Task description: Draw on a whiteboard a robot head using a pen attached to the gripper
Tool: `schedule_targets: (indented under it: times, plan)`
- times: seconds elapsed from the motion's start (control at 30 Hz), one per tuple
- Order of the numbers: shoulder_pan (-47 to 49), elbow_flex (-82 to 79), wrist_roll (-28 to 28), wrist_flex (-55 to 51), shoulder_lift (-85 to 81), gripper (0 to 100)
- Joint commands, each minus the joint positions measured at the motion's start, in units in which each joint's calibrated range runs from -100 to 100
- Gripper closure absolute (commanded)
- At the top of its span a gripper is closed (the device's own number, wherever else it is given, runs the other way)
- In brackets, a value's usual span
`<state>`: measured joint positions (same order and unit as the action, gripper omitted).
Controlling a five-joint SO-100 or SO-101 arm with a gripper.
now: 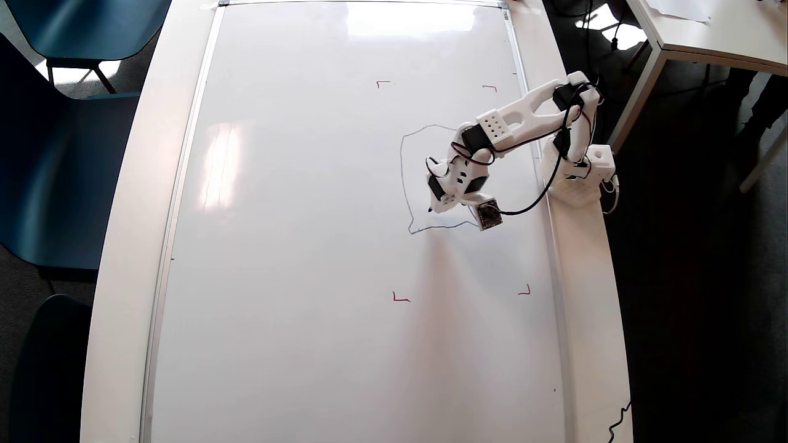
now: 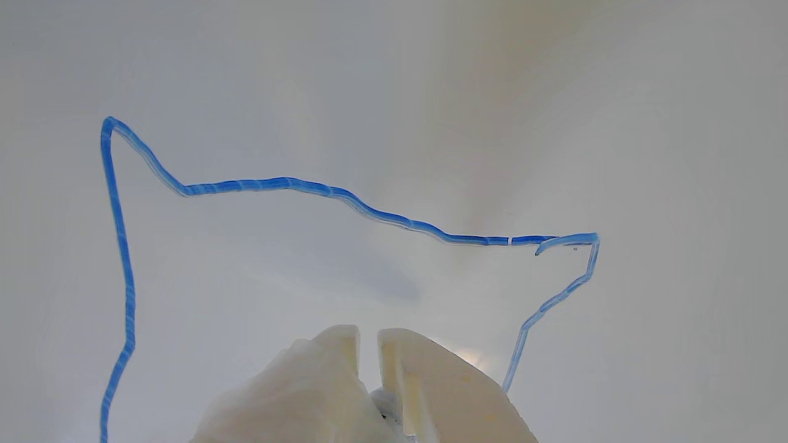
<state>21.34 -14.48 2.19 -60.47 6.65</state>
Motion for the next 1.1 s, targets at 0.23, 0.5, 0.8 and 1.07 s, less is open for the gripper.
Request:
schedule_targets:
  times: [0.23,0.5,0.8,1.07]
  plan:
    - [-0.38,3.54,-0.26,2.26,4.55,99]
    - [-0.31,2.91,-0.32,0.87,5.13,99]
    - [-0.24,1.82,-0.37,-3.47,4.96,99]
    - [-0.46,1.64,-1.5,-5.64,4.96,99]
